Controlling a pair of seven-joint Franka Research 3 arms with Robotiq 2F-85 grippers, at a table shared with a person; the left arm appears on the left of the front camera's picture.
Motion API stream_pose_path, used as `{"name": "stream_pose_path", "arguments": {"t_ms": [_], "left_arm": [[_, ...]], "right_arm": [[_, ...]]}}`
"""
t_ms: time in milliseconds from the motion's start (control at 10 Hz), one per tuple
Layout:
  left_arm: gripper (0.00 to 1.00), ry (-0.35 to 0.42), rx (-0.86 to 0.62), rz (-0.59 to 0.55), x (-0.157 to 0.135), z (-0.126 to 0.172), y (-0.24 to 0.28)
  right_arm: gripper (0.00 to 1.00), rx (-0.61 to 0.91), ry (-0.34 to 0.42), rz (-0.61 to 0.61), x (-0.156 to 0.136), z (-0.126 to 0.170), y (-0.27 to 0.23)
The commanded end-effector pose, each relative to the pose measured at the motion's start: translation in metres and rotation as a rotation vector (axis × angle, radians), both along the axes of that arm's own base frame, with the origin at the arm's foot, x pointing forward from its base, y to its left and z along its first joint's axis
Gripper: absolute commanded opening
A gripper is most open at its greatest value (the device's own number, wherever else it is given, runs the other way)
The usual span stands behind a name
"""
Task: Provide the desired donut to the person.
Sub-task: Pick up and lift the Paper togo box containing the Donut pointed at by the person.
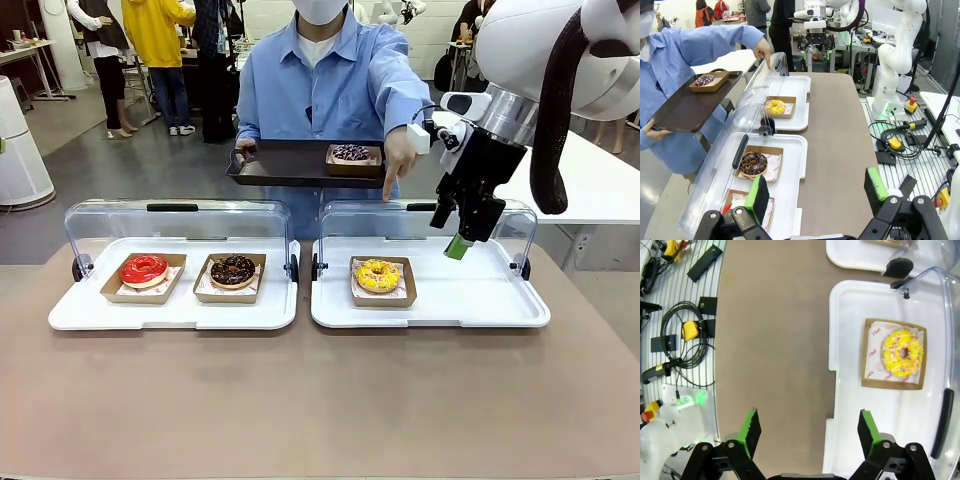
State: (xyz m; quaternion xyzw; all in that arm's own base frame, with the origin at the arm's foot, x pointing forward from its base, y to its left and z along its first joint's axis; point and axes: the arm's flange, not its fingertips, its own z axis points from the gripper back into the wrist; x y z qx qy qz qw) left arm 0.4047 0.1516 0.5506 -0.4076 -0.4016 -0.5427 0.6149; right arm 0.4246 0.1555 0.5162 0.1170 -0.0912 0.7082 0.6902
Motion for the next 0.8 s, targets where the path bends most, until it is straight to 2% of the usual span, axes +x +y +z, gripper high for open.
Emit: {"name": "stream_pose_path", "arguments": {"t_ms": [0, 300, 400, 700], "left_arm": [[1.00, -0.004, -0.006, -0.002, -0.002, 0.001, 0.001], [1.00, -0.004, -0.006, -0.002, -0.002, 0.001, 0.001], [1.00, -0.004, -0.006, -0.002, -0.002, 0.001, 0.001], [1.00, -0.004, -0.006, -0.002, -0.002, 0.001, 0.001]], "right_arm": [[1.00, -0.017, -0.007, -0.009, -0.004, -0.005, -0.002], [1.00, 0.000, 0.002, -0.001, 0.000, -0.001, -0.001], [1.00, -0.068, -0.023, -0.056, -0.008, -0.009, 0.015], [1.00, -0.197, -0.037, -0.072, -0.027, -0.039, 0.060]]}}
